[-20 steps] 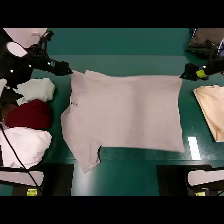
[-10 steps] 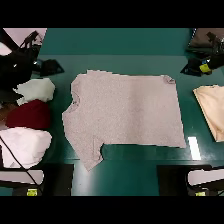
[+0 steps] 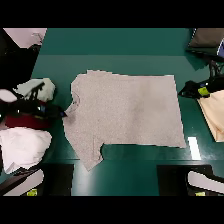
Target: Fold the shirts.
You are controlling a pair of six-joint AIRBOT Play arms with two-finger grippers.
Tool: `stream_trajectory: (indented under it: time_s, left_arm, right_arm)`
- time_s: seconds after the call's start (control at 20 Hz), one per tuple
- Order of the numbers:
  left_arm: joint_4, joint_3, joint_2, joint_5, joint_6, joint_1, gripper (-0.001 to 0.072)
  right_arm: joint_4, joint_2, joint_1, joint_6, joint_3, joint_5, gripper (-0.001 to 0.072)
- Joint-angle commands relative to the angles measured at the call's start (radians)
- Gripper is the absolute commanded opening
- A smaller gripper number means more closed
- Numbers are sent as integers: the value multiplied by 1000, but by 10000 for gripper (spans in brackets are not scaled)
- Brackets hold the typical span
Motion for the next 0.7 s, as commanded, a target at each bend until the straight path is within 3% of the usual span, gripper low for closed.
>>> stream_trajectory:
  time_s: [0.0,0.4,0.45,0.5,0.6,0.65]
  left_arm:
    - [2,-161,72,-1,-6,2,607]
    - [-34,-253,68,43,-4,2,604]
    - [-47,-253,68,53,-4,2,497]
    - [-61,-253,68,53,16,2,313]
    - [-102,-253,68,53,40,2,52]
    - [-118,-250,68,53,52,2,26]
  right_arm:
    - [1,60,0,-1,-68,-15,236]
    - [1,106,0,-1,-66,-25,236]
    - [1,106,0,-1,-67,-25,237]
    - [0,106,-1,-1,-67,-23,236]
    - [-16,106,-8,-1,-68,16,236]
    - [-30,108,-24,0,-80,47,237]
